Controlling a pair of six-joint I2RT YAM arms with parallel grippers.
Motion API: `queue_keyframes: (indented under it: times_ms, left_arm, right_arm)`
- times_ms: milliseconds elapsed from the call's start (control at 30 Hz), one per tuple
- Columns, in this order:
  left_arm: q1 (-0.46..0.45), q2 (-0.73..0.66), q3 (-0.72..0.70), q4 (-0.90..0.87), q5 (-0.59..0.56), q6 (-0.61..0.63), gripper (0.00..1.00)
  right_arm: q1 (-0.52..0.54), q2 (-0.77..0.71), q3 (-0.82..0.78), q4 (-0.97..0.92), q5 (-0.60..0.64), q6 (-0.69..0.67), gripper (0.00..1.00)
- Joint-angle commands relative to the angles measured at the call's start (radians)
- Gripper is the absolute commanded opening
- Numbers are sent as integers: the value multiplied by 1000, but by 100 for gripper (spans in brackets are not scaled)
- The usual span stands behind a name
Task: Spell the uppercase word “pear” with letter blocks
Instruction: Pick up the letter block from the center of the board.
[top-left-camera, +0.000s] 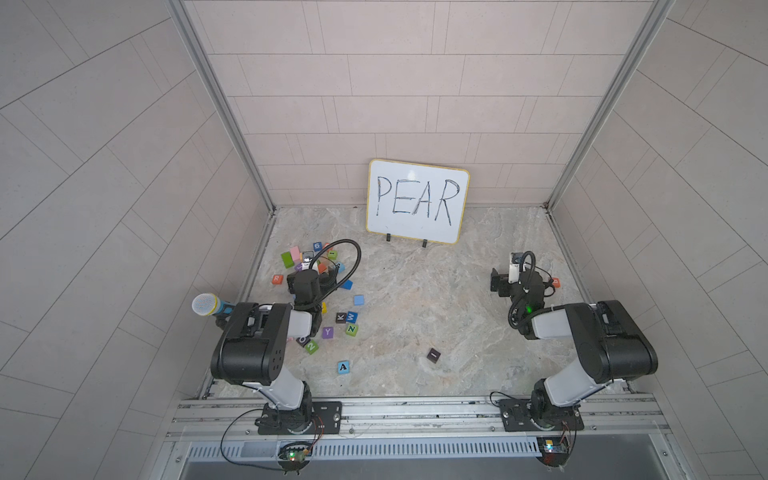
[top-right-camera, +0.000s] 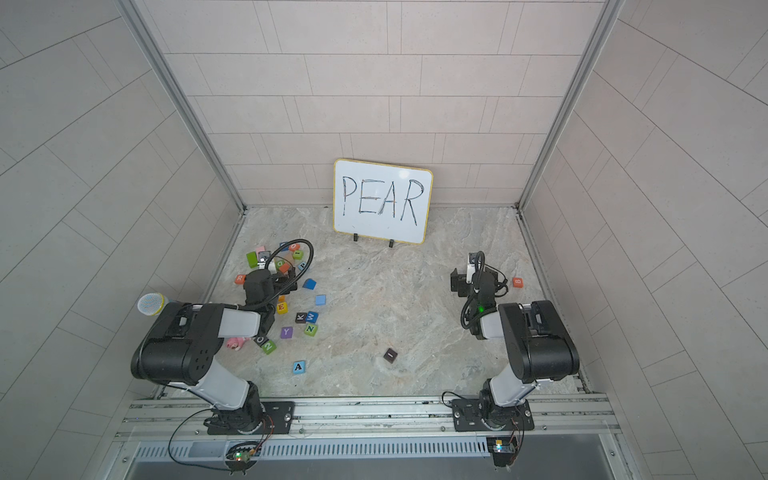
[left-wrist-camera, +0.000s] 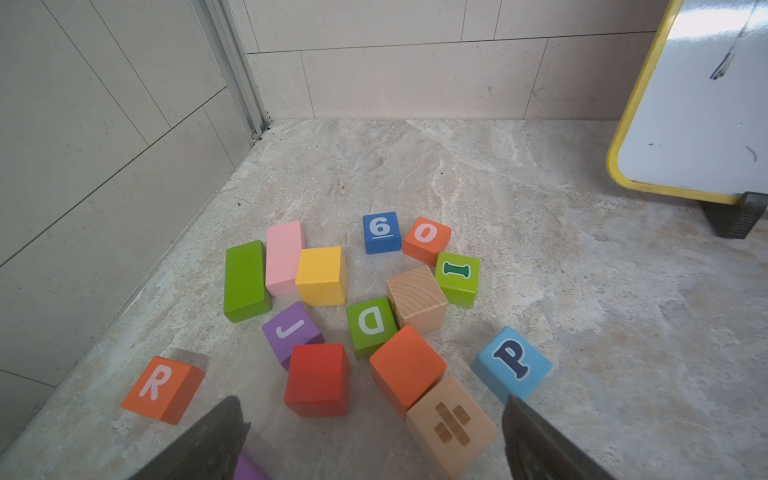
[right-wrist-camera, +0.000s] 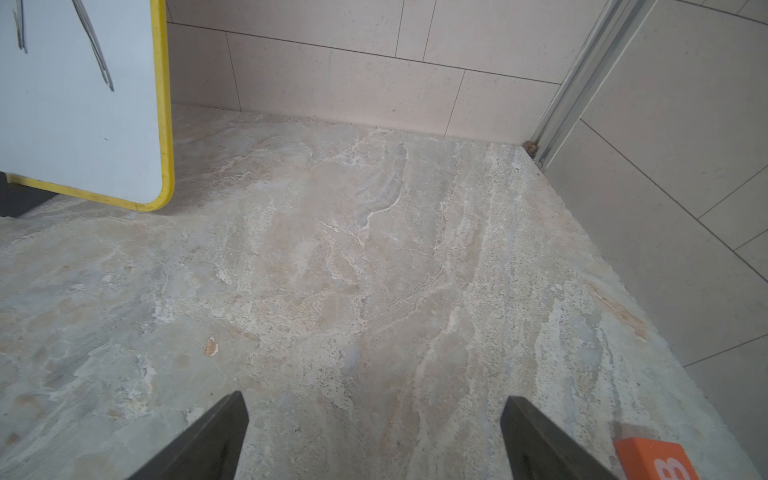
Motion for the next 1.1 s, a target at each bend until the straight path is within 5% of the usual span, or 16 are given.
queue_keyframes:
  times_ms: [0, 367, 533, 733, 900, 1067]
  left_arm:
    - [0, -14, -9, 18, 1, -1, 100]
    - [0, -23, -13, 23, -9, -2, 100]
    - [-52, -134, 11, -120, -270, -33, 100]
    - [-168, -206, 25, -169, -520, 14, 100]
    - [-246, -284, 124, -416, -596, -34, 100]
    - [-267, -337, 280, -804, -566, -244, 100]
  right_arm:
    - [1, -4, 4, 9, -5, 4, 100]
    - [5, -15, -6, 24, 12, 5, 100]
    - [19, -182, 54, -238, 13, -20, 100]
    - [140, -284, 74, -290, 153, -71, 100]
    - [237, -366, 148, -451, 196, 36, 100]
    - [383, -373, 177, -500, 237, 128, 100]
